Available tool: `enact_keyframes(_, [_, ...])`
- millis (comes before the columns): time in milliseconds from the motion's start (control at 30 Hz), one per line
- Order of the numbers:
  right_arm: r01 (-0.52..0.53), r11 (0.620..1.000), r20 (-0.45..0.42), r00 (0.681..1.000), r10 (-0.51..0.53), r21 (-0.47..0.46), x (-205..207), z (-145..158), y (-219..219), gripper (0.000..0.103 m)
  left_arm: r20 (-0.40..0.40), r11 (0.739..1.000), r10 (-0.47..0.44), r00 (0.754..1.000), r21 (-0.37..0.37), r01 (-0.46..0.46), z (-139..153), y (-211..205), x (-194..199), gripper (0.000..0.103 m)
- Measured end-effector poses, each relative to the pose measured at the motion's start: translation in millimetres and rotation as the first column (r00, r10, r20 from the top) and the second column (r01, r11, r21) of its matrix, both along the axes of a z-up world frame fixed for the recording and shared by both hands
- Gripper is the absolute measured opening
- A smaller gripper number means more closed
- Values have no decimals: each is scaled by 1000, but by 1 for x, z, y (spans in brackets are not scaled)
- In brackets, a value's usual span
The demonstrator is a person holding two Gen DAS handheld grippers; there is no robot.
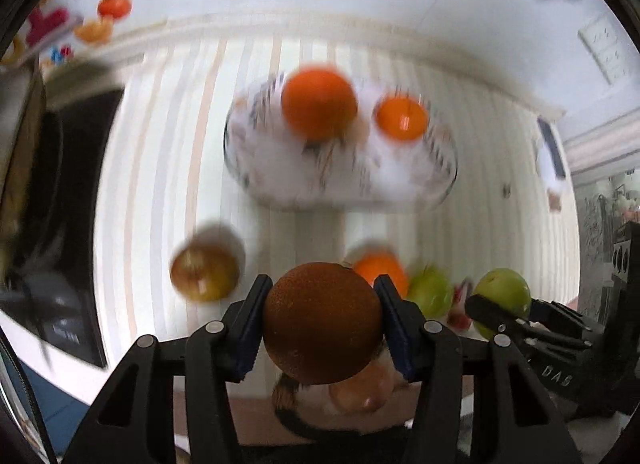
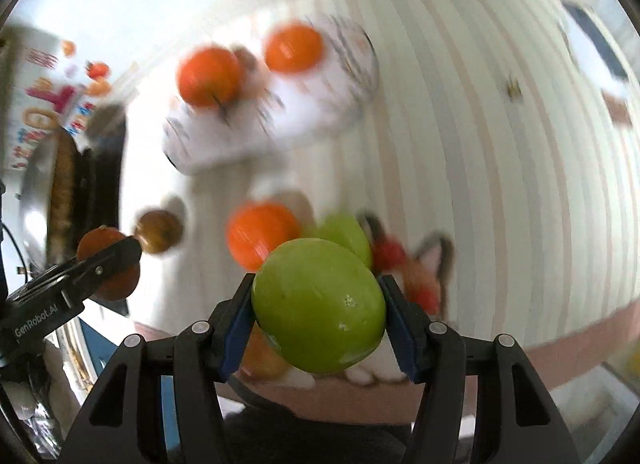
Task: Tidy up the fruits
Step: 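Place the brown fruit on the plate with left tool while right tool places green apple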
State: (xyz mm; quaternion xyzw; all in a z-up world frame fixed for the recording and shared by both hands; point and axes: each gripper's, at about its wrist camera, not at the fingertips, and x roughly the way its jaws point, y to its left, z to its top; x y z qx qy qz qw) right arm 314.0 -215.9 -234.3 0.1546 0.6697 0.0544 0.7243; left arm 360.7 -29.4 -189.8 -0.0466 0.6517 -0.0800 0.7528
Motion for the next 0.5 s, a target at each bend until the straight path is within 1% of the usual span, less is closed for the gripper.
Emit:
enact_keyframes(67, [-5, 1000, 31, 1000, 6, -13, 22, 5, 2, 62, 12, 1000, 8, 1000, 10, -8, 3, 3, 23, 50])
enact_keyframes(133, [-12, 999, 46, 999, 13, -32, 47, 2, 2, 62, -4, 1000, 20, 1000, 20, -20, -7, 6, 47, 50])
enact_keyframes(200, [-16, 999, 41, 999, 18, -45, 74, -5, 5, 62, -38, 999, 34, 999, 31, -33, -28, 11, 73, 50])
enact_keyframes(300, [-24, 997, 17, 1000, 25, -68, 107, -25, 3, 62, -101, 998, 52, 994, 44, -48, -55, 22, 91, 50])
enact_keyframes(367, [-26, 997, -7, 1000, 25, -77, 122, -39, -3, 62, -148, 996, 73, 986, 63, -64, -77, 29, 106, 50])
enact_keyframes(500, [-55, 992, -54, 997, 49, -114, 147, -65, 2, 62, -211, 994, 95, 973, 79, -80, -104, 32, 120, 50])
